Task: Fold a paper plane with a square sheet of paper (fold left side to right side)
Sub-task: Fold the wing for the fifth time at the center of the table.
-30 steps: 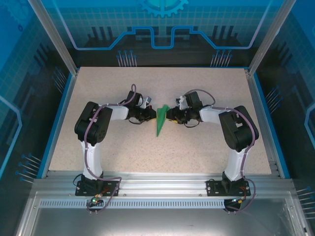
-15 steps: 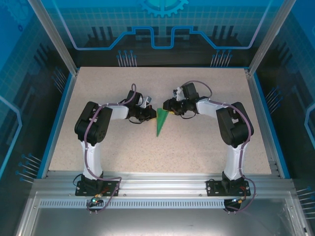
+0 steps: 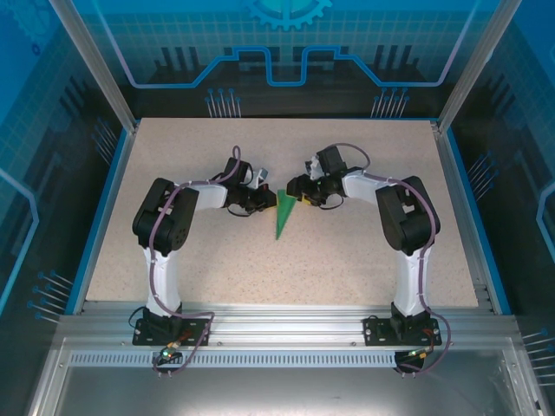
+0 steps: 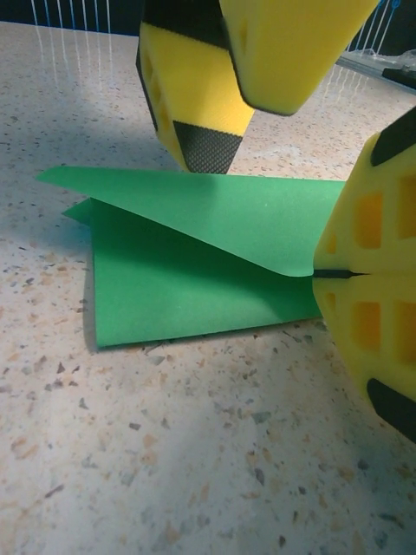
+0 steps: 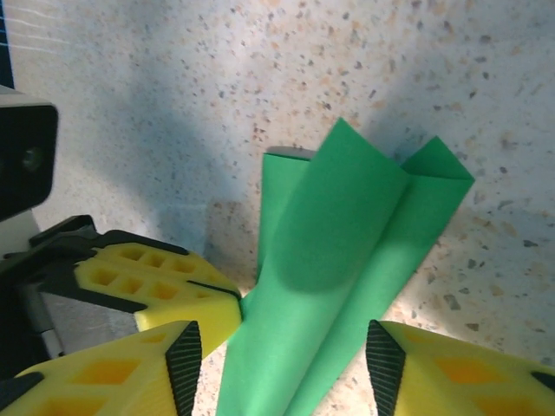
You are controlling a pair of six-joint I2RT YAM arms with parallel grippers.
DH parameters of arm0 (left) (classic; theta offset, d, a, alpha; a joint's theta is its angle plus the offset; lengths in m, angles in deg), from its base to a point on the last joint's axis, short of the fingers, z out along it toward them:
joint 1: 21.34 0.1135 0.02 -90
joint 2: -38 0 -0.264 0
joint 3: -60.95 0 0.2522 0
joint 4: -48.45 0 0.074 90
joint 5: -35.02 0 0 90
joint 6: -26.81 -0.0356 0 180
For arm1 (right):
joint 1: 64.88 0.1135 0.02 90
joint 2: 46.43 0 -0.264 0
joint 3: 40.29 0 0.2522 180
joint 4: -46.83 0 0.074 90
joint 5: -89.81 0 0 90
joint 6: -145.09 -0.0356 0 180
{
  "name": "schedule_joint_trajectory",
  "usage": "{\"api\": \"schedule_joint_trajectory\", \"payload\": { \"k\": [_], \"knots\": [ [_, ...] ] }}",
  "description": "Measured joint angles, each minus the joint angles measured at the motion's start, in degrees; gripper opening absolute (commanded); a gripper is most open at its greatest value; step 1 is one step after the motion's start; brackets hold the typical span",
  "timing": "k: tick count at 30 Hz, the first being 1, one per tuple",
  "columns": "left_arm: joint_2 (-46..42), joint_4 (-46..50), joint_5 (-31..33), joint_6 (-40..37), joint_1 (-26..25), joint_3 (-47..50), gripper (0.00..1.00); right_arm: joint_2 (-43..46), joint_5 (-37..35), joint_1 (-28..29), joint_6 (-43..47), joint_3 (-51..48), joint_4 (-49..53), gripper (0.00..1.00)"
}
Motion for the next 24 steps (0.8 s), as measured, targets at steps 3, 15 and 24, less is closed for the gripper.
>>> {"api": "schedule_joint_trajectory", "payload": {
  "k": [3,15,24],
  "knots": [
    [0.0,0.0,0.0,0.0,0.0,0.0,0.00,-0.5,0.2,0.1,0.0,0.9,0.2,0.61],
    [0.0,0.2,0.0,0.0,0.0,0.0,0.00,-2.5,0.2,0.2,0.0,3.9,0.8,0.63],
    [0.0,0.3,0.0,-0.1,0.0,0.0,0.00,-4.1,0.2,0.4,0.0,5.4,2.6,0.64]
  ]
}}
